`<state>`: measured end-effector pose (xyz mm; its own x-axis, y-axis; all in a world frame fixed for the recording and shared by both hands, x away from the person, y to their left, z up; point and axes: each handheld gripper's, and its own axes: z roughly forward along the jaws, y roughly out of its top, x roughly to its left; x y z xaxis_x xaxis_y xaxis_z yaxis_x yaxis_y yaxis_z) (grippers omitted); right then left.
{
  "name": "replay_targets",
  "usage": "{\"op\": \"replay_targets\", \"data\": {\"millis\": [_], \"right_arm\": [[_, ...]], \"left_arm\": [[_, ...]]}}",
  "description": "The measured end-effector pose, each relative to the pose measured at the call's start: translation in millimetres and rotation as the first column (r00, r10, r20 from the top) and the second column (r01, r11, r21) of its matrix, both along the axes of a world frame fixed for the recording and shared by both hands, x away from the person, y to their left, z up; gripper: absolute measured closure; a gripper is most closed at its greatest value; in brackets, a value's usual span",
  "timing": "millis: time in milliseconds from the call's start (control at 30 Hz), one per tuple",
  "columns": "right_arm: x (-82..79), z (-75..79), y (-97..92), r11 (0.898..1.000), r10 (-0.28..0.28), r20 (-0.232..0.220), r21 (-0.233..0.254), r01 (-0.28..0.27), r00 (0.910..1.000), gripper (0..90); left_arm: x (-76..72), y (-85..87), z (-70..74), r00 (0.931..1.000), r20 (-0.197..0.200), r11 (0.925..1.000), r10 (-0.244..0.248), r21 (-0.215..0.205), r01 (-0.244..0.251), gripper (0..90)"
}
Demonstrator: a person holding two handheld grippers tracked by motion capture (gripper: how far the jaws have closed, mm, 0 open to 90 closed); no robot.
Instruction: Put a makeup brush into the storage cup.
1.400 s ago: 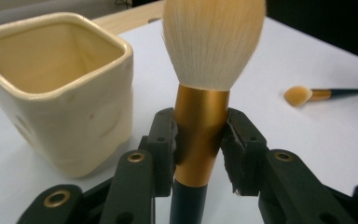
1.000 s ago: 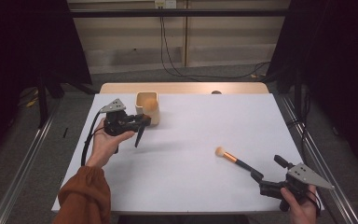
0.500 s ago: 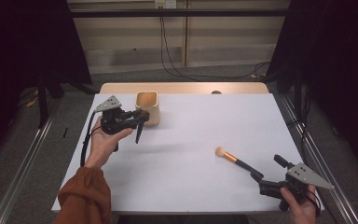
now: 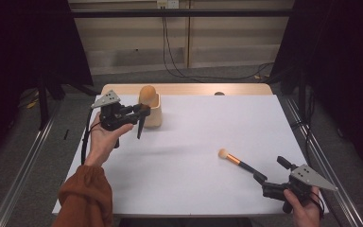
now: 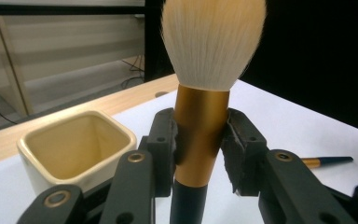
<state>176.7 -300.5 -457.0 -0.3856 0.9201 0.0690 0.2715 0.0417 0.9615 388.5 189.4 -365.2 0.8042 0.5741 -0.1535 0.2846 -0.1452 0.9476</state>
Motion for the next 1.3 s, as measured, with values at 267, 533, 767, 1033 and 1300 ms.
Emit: {"op": "replay_targets", "data": {"millis": [267, 533, 767, 1033, 1300], "right_arm": [[-0.1, 0.1, 0.2, 1.000, 0.001, -0.001, 0.000, -0.001, 1.0000, 0.0], [0.3, -0.1, 0.0, 1.000, -0.002, -0.001, 0.001, 0.002, 1.0000, 0.0], [0.5, -0.3, -0.3, 1.000, -0.001, -0.003, 0.002, 0.001, 1.0000, 0.0], [0.0, -0.2, -0.4, 1.000, 0.000, -0.003, 0.002, 0.000, 1.0000, 0.0], [0.0, -0.4, -0.7, 1.000, 0.001, -0.003, 0.003, -0.001, 1.0000, 0.0]], "left_arm": [[4.9, -0.6, 11.2, 0.9999, 0.014, 0.9999, 0.009, -0.009, -0.009, 66.5], [11.6, -1.9, 19.6, 0.9993, 0.022, 0.9995, 0.029, -0.016, -0.028, 66.5], [20.7, -2.7, 32.5, 0.9977, 0.042, 0.9979, 0.054, -0.037, -0.053, 66.5], [28.6, -6.9, 42.2, 0.9954, 0.046, 0.9951, 0.084, -0.056, -0.081, 66.4], [41.4, -8.6, 44.2, 0.9898, 0.056, 0.9886, 0.131, -0.082, -0.126, 66.5]]}}
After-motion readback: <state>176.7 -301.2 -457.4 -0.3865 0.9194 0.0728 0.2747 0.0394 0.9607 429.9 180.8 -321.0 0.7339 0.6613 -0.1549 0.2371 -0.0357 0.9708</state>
